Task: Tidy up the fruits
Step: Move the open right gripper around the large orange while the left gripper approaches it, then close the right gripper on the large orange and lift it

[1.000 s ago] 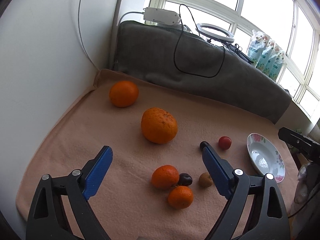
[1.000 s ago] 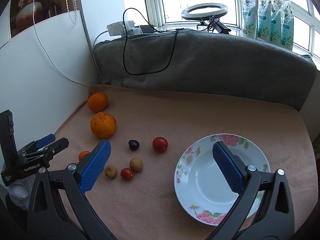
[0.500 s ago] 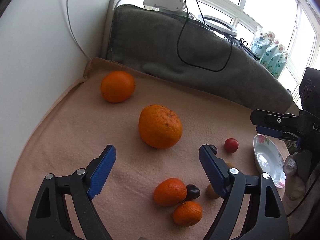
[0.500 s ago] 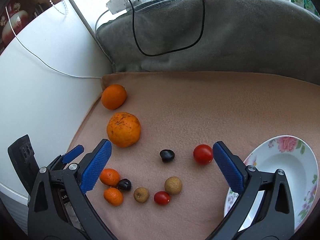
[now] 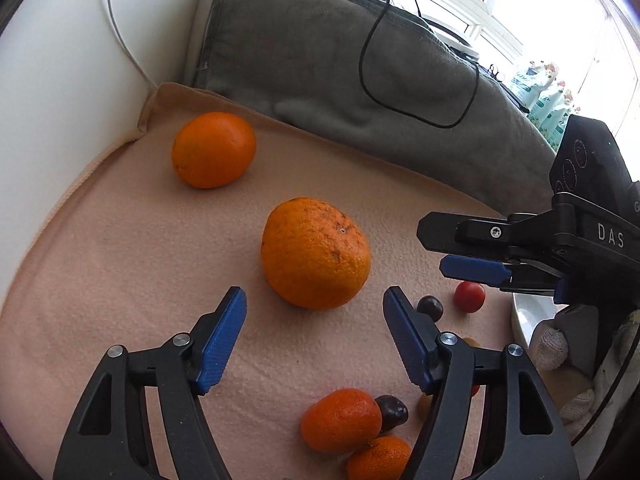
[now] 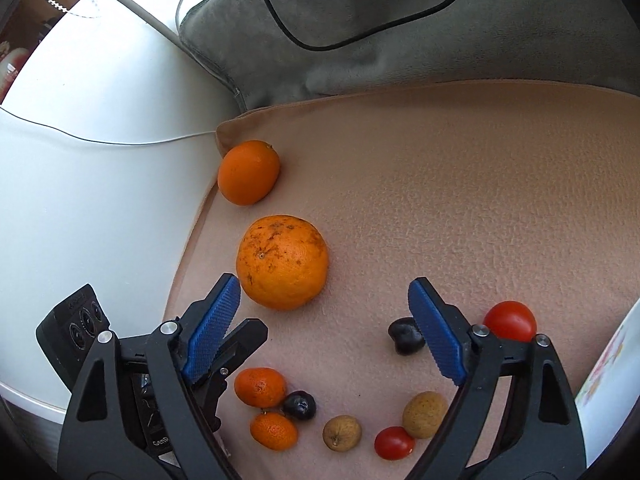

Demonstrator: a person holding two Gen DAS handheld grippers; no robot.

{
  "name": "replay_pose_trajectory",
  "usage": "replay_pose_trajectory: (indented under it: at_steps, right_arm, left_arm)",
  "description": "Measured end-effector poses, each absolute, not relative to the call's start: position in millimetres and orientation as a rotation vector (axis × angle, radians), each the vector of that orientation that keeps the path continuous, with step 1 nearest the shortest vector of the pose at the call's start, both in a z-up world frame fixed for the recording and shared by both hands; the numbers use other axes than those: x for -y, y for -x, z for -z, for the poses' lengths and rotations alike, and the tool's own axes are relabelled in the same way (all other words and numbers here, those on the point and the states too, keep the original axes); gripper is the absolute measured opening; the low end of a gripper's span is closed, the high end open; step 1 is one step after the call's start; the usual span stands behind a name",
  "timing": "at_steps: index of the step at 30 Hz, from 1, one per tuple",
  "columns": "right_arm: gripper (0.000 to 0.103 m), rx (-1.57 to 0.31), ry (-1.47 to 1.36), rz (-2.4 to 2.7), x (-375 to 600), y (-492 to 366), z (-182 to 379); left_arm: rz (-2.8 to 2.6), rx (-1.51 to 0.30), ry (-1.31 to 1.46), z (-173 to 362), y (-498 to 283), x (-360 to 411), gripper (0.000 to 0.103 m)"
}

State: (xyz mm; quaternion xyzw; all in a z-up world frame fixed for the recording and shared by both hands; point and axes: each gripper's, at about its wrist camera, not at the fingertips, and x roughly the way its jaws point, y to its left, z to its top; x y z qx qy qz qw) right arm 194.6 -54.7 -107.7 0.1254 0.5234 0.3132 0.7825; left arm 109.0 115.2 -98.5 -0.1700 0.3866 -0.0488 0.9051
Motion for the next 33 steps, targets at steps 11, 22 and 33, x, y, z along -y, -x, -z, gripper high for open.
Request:
replay_pose_trajectory:
  at_steps: [11, 22, 33]
  right_arm:
    - [0.083, -1.164, -0.304, -0.720, 31, -212, 114]
    - [0.075, -1.205, -0.290, -0.729, 9, -218, 121]
    - [0.068, -1.220, -0.314, -0.750, 3, -222, 126]
  left_arm:
    - [0.114, -0.814, 0.376, 104, -120, -115, 0.070]
    - [0.137, -0.832, 0.415, 112, -133, -121, 0.061]
    - [0.147, -0.835, 0.400, 114, -138, -118, 0.060]
